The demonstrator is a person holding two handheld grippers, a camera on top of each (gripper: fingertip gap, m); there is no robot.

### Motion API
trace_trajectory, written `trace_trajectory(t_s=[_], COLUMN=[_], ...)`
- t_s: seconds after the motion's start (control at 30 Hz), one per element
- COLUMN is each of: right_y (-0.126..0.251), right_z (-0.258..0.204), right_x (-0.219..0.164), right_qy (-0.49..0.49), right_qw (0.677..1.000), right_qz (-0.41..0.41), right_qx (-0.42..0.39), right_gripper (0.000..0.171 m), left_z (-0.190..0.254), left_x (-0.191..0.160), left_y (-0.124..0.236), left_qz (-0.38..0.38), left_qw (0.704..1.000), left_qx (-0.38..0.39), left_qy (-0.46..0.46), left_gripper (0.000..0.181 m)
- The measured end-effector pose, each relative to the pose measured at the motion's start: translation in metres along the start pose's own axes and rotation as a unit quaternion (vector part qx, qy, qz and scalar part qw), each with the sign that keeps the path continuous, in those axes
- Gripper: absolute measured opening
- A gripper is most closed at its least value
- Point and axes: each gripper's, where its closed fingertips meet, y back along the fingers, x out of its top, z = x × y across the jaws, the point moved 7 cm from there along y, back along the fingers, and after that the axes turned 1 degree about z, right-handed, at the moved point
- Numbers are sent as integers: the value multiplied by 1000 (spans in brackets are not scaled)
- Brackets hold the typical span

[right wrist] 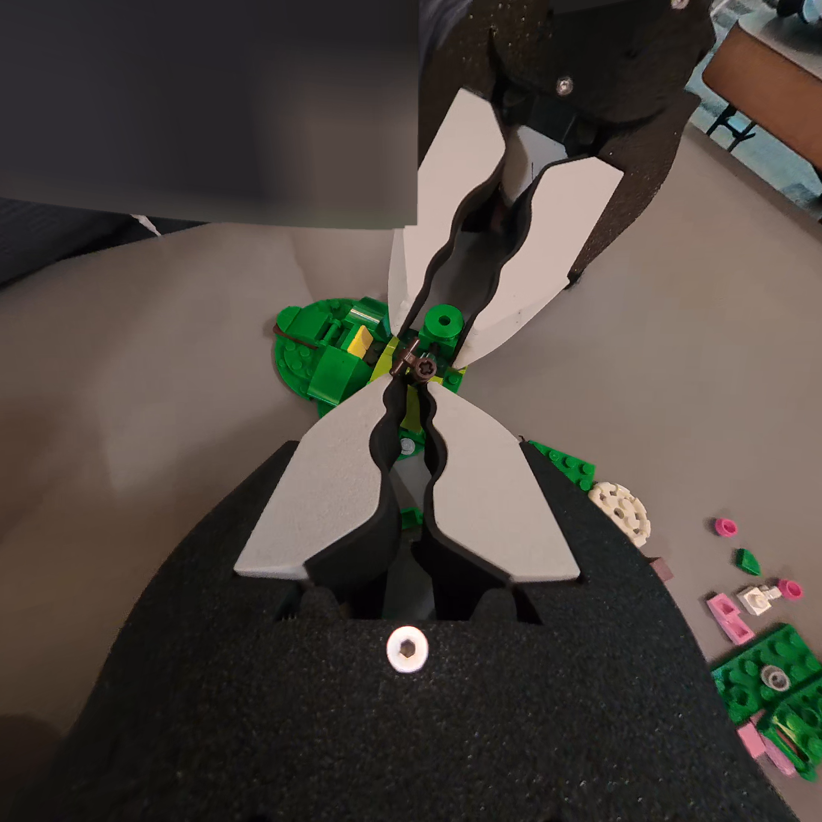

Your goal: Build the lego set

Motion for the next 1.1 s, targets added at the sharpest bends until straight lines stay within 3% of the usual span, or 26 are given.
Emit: trace_trajectory(t_s=[0.43, 0.87, 1.1], right_y=[-1, -3, -2], right_z=[0, -4, -4], right_x=[-2, -3, 10], right_qy=[27, 118, 110], right_qw=[1000, 992, 990], right_qz=[10, 8, -80], right_qx=[2, -45, -18], right_gripper=[6, 6, 6], left_z=[1, 1, 1], left_x=[0, 0, 0], left_y=[0, 0, 0], left_qz=[-1, 0, -1], left_qw=[1000, 1000, 1000], left_qx=[-2, -2, -4], left_qy=[-2, -2, -1], left_gripper=[23, 23, 23])
